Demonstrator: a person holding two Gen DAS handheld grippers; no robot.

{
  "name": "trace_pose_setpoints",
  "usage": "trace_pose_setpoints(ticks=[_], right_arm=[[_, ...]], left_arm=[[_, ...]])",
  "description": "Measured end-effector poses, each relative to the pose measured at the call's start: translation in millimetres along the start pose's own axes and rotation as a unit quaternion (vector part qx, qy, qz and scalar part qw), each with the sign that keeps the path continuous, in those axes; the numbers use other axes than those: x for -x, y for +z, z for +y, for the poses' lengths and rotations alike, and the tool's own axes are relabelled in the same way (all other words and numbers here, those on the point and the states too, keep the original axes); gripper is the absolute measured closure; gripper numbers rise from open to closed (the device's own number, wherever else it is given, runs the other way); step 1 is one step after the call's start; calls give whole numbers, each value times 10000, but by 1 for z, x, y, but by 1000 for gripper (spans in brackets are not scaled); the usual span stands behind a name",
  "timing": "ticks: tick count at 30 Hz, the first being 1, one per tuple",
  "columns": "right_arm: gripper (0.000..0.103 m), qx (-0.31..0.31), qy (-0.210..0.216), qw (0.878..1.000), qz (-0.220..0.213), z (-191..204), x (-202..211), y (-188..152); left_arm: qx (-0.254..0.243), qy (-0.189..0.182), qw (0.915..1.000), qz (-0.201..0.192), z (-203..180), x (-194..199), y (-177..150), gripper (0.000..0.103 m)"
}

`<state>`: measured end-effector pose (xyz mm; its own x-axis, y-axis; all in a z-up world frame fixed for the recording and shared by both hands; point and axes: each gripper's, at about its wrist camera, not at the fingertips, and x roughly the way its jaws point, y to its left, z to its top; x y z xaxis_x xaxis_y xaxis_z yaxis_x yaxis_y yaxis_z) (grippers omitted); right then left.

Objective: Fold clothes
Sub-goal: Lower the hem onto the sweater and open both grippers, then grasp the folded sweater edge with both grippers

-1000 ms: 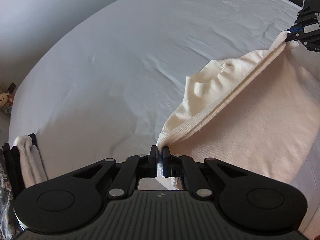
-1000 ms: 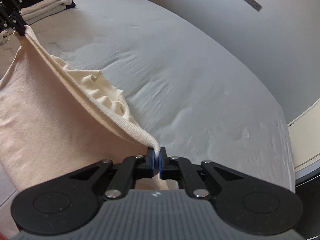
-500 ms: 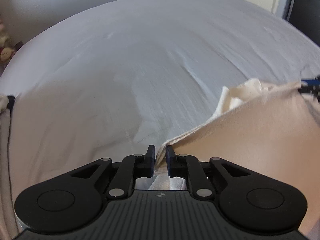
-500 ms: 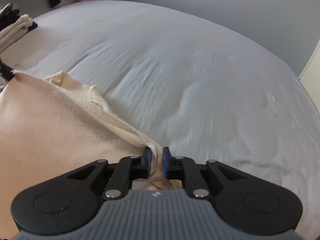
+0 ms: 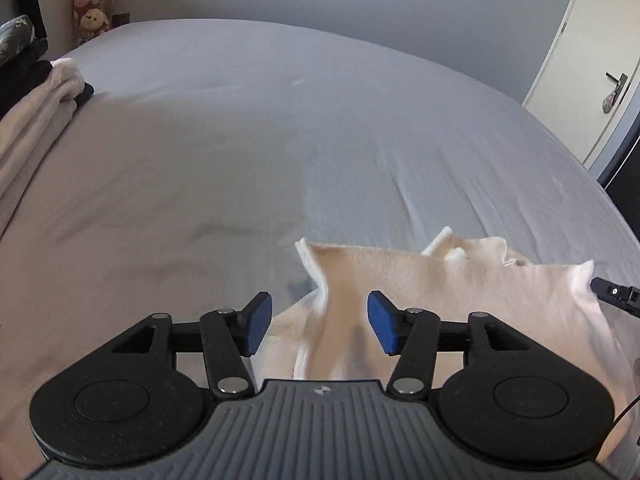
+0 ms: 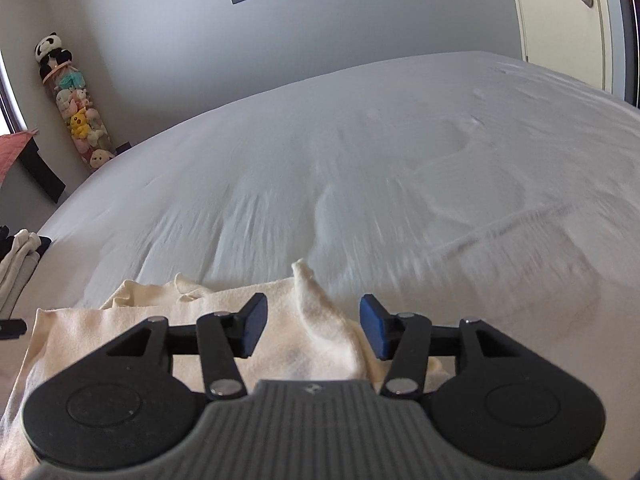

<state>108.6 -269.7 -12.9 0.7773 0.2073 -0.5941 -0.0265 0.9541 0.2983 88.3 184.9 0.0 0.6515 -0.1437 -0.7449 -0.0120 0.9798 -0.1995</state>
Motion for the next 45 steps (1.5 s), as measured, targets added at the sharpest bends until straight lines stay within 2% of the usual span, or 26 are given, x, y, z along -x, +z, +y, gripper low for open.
trace_pose_setpoints(ticks=[1,3,5,6,7,8,10,13,15,17,21,26,28,33,35,36,37,39,42,45], right_arm=[[48,-148,11,9999,28,-5,-1,-1],[49,-456,64,9989,24,-14,-5,-1],[53,-618,158,9980,24,-18,-9,-1],[63,-687,237,9974,26,-18,-12,-1],[82,-744,323,9967,27,-19,-13,-1],[90,-792,391,9961,31,-20,-14,1],[94,-810,358,9960,-142,-20,-10,3],[95,-849,269,9951,-421,-20,-4,7],[95,-861,227,9951,-423,-21,-6,7],[95,-790,102,9964,-297,-20,-14,5],[95,-814,-78,9966,-56,-26,-31,2],[94,-765,-179,9969,99,-26,-39,-1],[85,-779,-192,9968,27,-25,-34,0],[76,-809,-315,9959,-248,-27,-2,-1],[61,-884,-356,9950,-309,-30,11,-2],[50,-945,-375,9943,-330,-32,17,-2],[43,-1038,-380,9933,-337,-35,22,-3],[40,-1318,-314,9903,-295,-41,32,-8],[32,-1602,-205,9868,-121,-46,41,-21],[32,-1625,-214,9864,91,-44,47,-32]], left_arm=[[82,55,9999,-43,0,-2,-2,43],[307,-88,9995,-89,4,-7,-3,45],[451,-271,9986,-73,4,-12,-2,66],[474,-314,9984,-77,2,-15,0,91],[492,-264,9983,-136,2,-15,0,97],[515,-223,9982,-214,3,-15,0,98],[605,-216,9965,-526,7,-7,-1,98],[764,-224,9951,-582,9,-10,4,98],[615,-70,9969,-485,5,-18,1,98],[508,89,9980,-360,2,-26,-3,98],[428,171,9988,-139,3,-37,-7,98],[287,224,9993,-90,-1,-37,-8,97],[374,244,9989,-122,3,-33,-5,95],[453,328,9981,-270,2,-2,-4,95],[493,438,9974,-286,1,8,-7,85],[592,458,9968,-296,1,12,-9,71],[689,468,9961,-306,3,16,-11,55],[858,399,9950,-325,7,21,-16,41],[935,534,9940,-206,6,22,-23,41],[908,694,9934,-58,4,21,-31,41]])
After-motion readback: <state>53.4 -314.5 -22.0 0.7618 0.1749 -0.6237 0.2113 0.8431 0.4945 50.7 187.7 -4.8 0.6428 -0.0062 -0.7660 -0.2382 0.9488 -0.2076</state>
